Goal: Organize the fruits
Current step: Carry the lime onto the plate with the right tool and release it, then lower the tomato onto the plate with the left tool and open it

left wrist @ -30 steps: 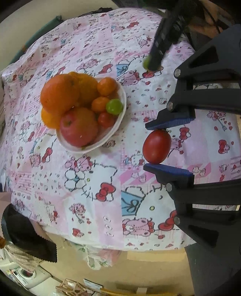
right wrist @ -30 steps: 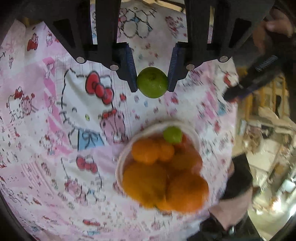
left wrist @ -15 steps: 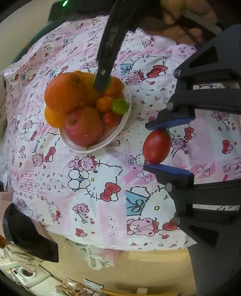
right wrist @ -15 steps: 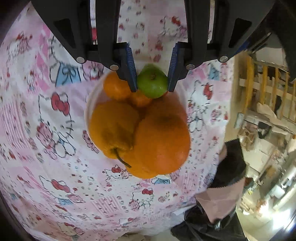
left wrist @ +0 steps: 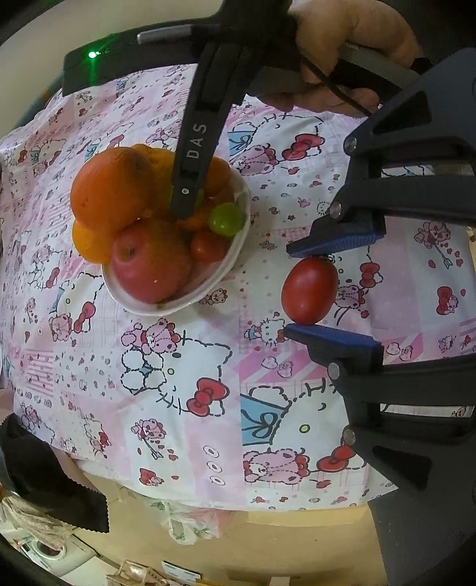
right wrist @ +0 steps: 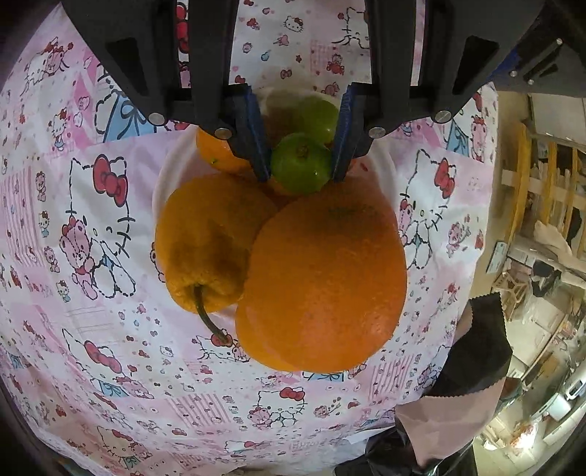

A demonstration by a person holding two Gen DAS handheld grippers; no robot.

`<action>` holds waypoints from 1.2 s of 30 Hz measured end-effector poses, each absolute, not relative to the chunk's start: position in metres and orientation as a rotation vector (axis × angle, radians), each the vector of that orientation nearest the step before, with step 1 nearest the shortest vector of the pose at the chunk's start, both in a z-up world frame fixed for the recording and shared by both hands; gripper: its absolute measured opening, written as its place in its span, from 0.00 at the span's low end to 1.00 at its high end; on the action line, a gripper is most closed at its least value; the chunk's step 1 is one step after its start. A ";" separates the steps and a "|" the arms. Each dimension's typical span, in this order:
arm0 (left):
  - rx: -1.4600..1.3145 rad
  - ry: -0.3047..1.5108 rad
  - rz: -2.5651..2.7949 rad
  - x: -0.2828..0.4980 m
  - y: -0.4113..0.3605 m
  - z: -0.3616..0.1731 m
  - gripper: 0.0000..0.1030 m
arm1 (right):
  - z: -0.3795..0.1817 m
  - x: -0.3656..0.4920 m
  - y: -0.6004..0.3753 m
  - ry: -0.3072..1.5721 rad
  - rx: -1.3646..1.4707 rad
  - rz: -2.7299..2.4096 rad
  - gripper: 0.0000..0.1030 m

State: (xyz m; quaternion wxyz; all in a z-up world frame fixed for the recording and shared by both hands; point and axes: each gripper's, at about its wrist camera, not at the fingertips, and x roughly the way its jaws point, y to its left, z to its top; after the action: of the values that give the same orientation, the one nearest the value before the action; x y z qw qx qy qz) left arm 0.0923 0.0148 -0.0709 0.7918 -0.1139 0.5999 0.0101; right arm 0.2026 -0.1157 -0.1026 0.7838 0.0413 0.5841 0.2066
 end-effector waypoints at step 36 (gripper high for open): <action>-0.337 1.203 -0.036 0.152 -0.012 -0.075 0.32 | -0.070 0.155 -0.238 1.310 0.616 0.344 0.71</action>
State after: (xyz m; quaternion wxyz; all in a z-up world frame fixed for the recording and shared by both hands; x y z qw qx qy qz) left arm 0.1524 -0.0120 -0.0745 0.8111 -0.1576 0.5630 -0.0170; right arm 0.1549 -0.2376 -0.0705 0.7359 0.2803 0.5961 0.1565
